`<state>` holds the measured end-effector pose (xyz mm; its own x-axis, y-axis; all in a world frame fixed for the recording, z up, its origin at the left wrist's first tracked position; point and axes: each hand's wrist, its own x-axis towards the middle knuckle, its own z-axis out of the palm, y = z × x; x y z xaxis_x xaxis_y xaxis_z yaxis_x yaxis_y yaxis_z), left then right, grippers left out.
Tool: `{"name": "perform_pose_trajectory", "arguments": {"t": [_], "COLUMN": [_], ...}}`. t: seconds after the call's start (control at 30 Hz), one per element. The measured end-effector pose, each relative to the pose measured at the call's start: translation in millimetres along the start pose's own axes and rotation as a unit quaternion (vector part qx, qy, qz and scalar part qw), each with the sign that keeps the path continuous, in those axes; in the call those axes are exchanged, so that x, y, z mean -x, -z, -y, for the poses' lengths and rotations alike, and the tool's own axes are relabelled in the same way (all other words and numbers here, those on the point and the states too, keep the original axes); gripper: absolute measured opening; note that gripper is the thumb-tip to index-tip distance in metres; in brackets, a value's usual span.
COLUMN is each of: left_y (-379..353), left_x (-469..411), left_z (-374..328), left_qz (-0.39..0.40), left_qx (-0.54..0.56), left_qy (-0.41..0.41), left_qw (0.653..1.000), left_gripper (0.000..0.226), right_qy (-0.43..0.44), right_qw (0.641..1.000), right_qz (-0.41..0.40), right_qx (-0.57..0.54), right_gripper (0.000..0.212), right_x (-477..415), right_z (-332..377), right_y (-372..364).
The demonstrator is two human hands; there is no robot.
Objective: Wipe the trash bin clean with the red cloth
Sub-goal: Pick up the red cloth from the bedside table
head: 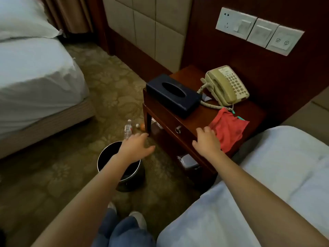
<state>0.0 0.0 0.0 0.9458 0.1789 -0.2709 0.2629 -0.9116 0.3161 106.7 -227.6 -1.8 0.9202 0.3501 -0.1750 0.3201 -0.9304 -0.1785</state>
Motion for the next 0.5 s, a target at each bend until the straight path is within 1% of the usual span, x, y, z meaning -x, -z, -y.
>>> {"name": "perform_pose_trajectory", "arguments": {"t": [0.13,0.23,0.33,0.4,0.5], "left_y": [-16,-25,-30,-34,-39], "left_x": [-18,-35,-45,-51,-53], "left_z": [2,4,1,-2,-4], "left_qz": [0.029,0.032,0.034,0.038,0.043], "left_qx": [0.018,0.011,-0.001,-0.009,-0.011], "left_qy": [-0.01,-0.005,-0.01,-0.015,-0.014], "left_qw": [0.999,0.999,0.999,0.999,0.999], "left_gripper": [0.065,0.065,0.067,0.069,0.07], "right_qy": [-0.119,-0.17,-0.183,-0.185,-0.19], "right_qw": [0.993,0.984,0.981,0.982,0.979], "right_qz": [0.022,0.053,0.057,0.02,-0.03], "right_qx": [-0.004,-0.015,0.013,0.044,0.063], "right_gripper": [0.067,0.073,0.066,0.058,0.039], "right_x": [-25,-44,-52,-54,-55], "right_z": [-24,-37,-43,-45,-52], "right_y": [-12,-22,-29,-31,-30]}}
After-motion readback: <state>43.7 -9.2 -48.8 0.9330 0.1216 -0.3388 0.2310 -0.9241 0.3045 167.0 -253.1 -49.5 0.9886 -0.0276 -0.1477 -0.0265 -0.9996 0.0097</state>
